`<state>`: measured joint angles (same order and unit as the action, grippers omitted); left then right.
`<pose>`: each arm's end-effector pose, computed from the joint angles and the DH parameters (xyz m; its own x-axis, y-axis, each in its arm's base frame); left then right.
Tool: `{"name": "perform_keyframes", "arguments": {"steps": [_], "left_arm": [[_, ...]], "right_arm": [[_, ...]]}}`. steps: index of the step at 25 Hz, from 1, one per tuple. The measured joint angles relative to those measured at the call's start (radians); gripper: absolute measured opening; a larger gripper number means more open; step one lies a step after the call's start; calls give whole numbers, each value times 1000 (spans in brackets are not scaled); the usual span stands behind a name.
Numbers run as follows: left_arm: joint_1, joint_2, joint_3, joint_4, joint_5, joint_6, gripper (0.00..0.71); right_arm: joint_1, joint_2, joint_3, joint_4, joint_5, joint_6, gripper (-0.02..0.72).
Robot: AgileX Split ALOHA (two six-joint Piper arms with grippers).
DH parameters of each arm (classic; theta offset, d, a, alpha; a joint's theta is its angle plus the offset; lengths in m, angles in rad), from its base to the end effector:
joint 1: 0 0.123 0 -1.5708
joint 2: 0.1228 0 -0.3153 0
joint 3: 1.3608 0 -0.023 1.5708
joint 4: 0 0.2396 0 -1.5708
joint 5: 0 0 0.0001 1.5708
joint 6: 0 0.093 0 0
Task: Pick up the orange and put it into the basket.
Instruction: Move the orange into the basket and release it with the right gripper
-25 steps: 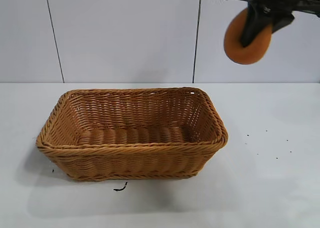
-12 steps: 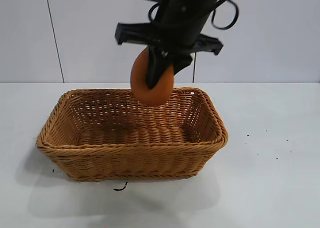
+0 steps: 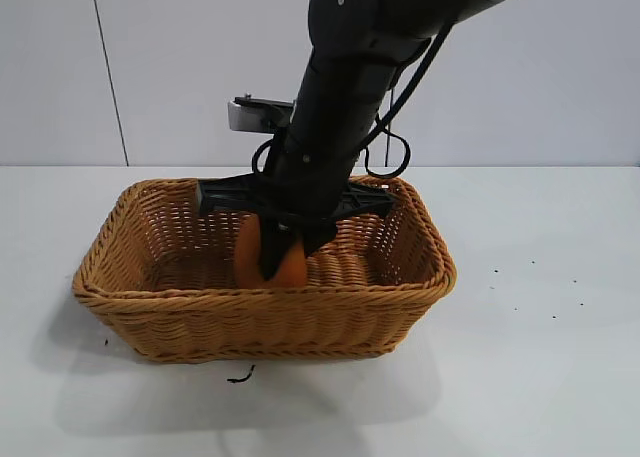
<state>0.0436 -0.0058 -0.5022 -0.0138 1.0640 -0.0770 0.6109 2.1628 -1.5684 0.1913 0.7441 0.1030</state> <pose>-0.0446 -0.0031 0.2711 -0.4470 -0.1032 -0.8885 -0.0704 0.9943 -0.0800 0.3674 0.2719 0.1775 -0.8982 -0.3359 -0.2837 -0.3972 0.8965 0.1964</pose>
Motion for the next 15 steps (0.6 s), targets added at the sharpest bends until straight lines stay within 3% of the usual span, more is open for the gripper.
{"name": "perform_keyframes", "arguments": {"steps": [3,5,10,13,15], "left_arm": [[0,0,0,0,0,0,697],[0,0,0,0,0,0,697],[0,0,0,0,0,0,697],[0,0,0,0,0,0,697],[0,0,0,0,0,0,697]], "right_arm": [[1,0,-29,0,20,1,486],[2,-1,-76,-1,67,0,597],[2,-1,-266,-58,280,0,650],[3,-1,-405,-141,408,9,652],[-2,-3,-471,-198,450,19,652]]}}
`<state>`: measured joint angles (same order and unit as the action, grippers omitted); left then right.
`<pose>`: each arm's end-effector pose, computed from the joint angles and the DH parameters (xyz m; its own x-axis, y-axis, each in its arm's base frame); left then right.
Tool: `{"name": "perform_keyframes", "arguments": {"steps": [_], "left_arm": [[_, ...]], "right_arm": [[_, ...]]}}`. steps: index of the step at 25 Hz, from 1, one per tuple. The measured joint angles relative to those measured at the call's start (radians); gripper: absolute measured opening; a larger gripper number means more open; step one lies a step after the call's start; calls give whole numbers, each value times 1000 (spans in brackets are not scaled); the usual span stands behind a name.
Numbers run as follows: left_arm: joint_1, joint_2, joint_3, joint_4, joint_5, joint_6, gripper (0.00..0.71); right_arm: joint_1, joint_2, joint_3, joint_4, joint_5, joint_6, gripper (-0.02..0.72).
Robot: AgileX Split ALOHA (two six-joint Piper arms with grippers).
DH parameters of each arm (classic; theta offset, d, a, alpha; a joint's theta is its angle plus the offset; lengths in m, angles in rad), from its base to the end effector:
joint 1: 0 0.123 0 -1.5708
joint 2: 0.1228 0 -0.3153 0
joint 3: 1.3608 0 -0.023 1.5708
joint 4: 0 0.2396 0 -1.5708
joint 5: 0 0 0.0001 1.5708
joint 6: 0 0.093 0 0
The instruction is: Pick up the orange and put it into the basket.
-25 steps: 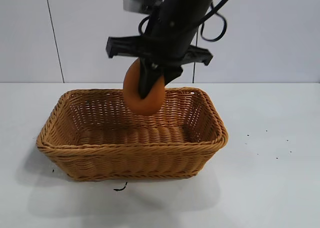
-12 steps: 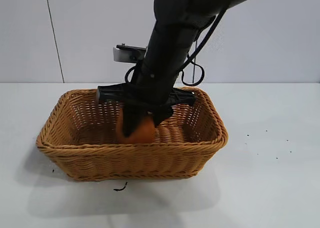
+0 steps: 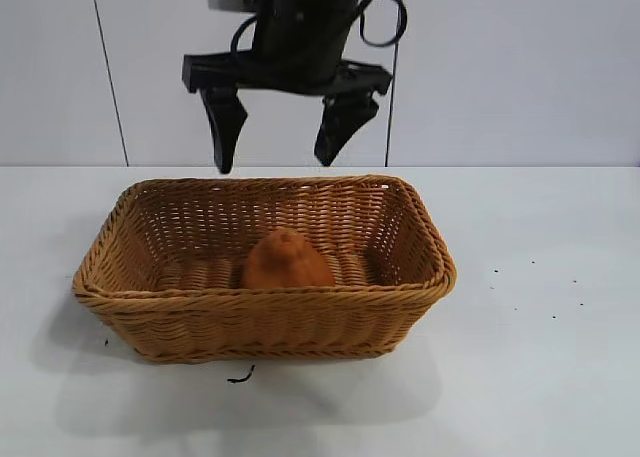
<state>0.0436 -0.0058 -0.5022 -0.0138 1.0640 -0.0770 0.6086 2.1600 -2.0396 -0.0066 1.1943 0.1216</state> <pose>-0.0446 -0.0031 0.2711 -0.4470 -0.1032 -0.8885 -0.0704 0.9943 -0.0800 0.3920 0.2725 0.2891 -0.8349 -0.4369 -0.3349 -0.4741 0.8798 0.0343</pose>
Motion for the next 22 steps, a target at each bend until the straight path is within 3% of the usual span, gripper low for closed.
{"name": "perform_keyframes", "arguments": {"steps": [4,15,22], "left_arm": [[0,0,0,0,0,0,697],[0,0,0,0,0,0,697],[0,0,0,0,0,0,697]], "right_arm": [[-53,-5,-62,-45,10,12,652],[-344,-5,-63,-56,21,13,652],[-469,-5,-63,-63,21,5,652]]}}
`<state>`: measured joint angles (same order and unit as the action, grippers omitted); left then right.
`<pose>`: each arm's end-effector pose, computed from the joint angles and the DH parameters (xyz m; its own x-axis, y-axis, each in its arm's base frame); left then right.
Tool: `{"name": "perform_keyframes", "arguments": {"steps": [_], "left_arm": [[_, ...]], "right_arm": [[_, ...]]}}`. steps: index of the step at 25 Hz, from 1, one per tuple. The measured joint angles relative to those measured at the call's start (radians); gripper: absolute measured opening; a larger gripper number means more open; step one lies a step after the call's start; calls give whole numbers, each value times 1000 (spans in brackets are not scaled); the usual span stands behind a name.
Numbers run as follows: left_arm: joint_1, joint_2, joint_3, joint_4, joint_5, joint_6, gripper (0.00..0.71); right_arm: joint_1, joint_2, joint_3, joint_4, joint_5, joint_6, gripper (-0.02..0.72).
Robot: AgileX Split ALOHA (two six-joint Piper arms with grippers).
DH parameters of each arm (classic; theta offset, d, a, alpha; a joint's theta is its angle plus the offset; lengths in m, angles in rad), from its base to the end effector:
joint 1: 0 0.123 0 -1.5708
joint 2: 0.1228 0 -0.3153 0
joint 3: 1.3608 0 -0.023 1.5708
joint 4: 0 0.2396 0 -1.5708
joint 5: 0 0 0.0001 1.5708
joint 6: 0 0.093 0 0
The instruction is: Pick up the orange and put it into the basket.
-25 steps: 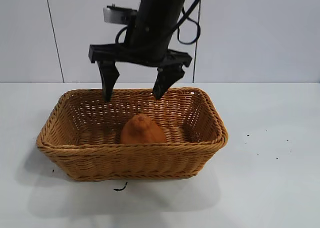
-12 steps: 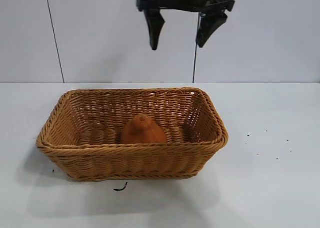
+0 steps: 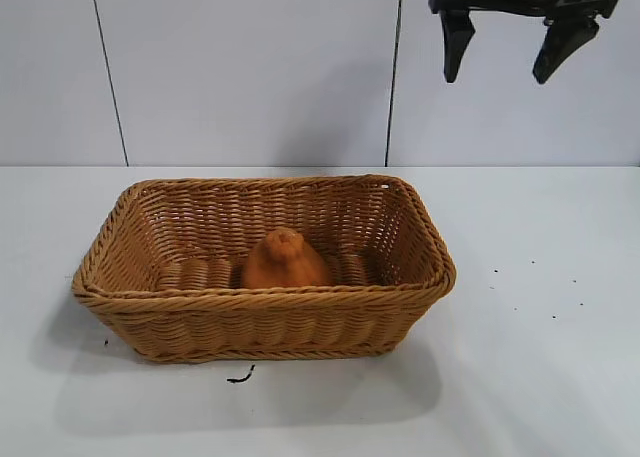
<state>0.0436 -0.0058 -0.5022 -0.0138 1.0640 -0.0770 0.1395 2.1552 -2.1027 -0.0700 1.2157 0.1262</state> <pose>-0.0446 -0.0031 0.2711 -0.4470 -0.1032 -0.8885 -0.0704 0.9943 -0.0800 0.4749 0.0605 0.3081 -0.9225 -0.0271 -0.3849 -0.0203 0.9996 -0.0216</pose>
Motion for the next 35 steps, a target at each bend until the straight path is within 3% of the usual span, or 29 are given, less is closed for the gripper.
{"name": "perform_keyframes", "arguments": {"steps": [8,19,28,35], "left_arm": [[0,0,0,0,0,0,697],[0,0,0,0,-1,0,697],[0,0,0,0,-1,0,697],[0,0,0,0,-1,0,697]], "right_arm": [[-42,-19,57,3,-1,-3,650],[-42,-445,672,16,0,-32,649],[-42,-1005,1177,49,-5,-59,649],[-42,-1430,1476,75,-111,-126,649]]}}
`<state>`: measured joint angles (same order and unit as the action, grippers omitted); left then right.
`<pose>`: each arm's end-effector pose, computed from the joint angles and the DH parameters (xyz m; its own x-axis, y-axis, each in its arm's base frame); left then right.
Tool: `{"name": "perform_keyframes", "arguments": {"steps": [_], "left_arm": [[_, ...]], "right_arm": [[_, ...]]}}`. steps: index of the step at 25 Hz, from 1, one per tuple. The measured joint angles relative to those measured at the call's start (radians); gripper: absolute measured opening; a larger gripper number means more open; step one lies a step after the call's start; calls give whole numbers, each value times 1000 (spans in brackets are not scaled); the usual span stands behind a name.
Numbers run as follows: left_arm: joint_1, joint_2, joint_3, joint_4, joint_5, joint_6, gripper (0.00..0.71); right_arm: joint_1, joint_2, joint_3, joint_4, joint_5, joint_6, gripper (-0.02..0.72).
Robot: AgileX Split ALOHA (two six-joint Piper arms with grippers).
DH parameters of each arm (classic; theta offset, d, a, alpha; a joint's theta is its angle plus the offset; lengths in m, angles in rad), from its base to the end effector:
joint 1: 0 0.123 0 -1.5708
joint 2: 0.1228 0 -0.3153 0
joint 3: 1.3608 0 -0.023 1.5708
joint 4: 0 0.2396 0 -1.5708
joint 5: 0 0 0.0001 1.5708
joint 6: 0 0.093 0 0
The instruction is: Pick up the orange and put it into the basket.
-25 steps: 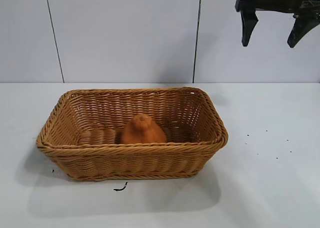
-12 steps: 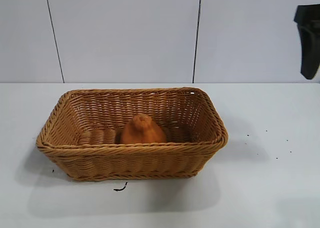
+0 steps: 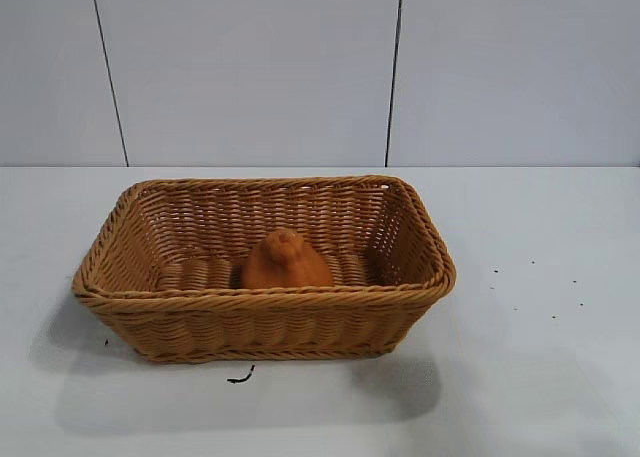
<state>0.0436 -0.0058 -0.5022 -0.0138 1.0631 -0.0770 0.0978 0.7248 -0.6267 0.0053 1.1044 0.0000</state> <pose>-0.0446 -0.0031 0.2712 -0.4462 -0.1032 -0.8890 -0.0704 0.9943 -0.0801 0.0716 0.0075 0.2962 -0.8940 -0.0853 -0.4399 -0.0976 0.9952 0.0053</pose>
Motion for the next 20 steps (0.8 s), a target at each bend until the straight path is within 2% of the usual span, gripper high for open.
{"name": "perform_keyframes", "arguments": {"steps": [4,9,15,20], "left_arm": [[0,0,0,0,0,0,697],[0,0,0,0,0,0,697],[0,0,0,0,0,0,697],[0,0,0,0,0,0,697]], "right_arm": [[0,-240,115,3,-53,-19,649],[0,-443,133,4,-78,-23,649],[0,-536,135,8,-84,-26,649],[-71,-598,137,11,-85,-26,649]]}}
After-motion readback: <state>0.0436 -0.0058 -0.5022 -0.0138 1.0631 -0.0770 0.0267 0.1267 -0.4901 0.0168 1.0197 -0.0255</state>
